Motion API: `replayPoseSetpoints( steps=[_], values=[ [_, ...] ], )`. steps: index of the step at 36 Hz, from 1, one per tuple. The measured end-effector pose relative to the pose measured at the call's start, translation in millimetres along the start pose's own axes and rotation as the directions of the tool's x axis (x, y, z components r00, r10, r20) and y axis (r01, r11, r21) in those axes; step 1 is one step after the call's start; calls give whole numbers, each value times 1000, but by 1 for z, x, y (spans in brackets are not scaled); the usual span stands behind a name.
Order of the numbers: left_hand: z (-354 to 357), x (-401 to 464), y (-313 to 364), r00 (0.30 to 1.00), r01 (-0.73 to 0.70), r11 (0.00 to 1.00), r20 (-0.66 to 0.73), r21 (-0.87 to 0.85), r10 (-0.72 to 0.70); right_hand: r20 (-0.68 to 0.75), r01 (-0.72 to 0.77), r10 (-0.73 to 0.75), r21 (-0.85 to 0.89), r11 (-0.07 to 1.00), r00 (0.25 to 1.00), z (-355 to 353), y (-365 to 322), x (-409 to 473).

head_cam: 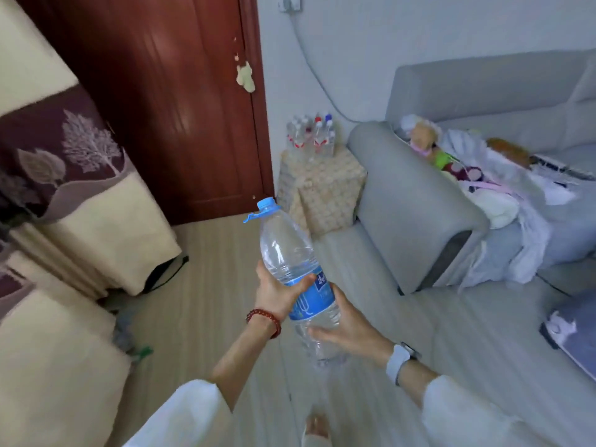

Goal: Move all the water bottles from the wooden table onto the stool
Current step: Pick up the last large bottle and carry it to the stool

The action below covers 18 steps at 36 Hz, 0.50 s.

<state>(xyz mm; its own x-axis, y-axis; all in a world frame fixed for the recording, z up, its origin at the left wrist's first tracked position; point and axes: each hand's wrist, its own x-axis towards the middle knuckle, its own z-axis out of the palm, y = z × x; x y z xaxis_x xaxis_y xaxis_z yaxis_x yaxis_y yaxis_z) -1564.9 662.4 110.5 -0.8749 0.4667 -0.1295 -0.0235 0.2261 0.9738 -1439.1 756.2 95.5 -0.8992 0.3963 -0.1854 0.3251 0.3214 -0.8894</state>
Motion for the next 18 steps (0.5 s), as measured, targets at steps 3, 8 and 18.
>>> replayPoseSetpoints(
  steps=[3,8,18],
  values=[
    [29,73,24,1000,-9,1000,15,-13,9,-23,-13,13,2,1000,1000,-43,-5,67],
    [64,187,58,997,-35,999,71,-39,38,-30,-2,2,13,1000,1000,-102,-14,171],
    [148,439,92,994,3,998,107,-65,4,-96,1,5,60,998,995,-202,8,397]
  ],
)
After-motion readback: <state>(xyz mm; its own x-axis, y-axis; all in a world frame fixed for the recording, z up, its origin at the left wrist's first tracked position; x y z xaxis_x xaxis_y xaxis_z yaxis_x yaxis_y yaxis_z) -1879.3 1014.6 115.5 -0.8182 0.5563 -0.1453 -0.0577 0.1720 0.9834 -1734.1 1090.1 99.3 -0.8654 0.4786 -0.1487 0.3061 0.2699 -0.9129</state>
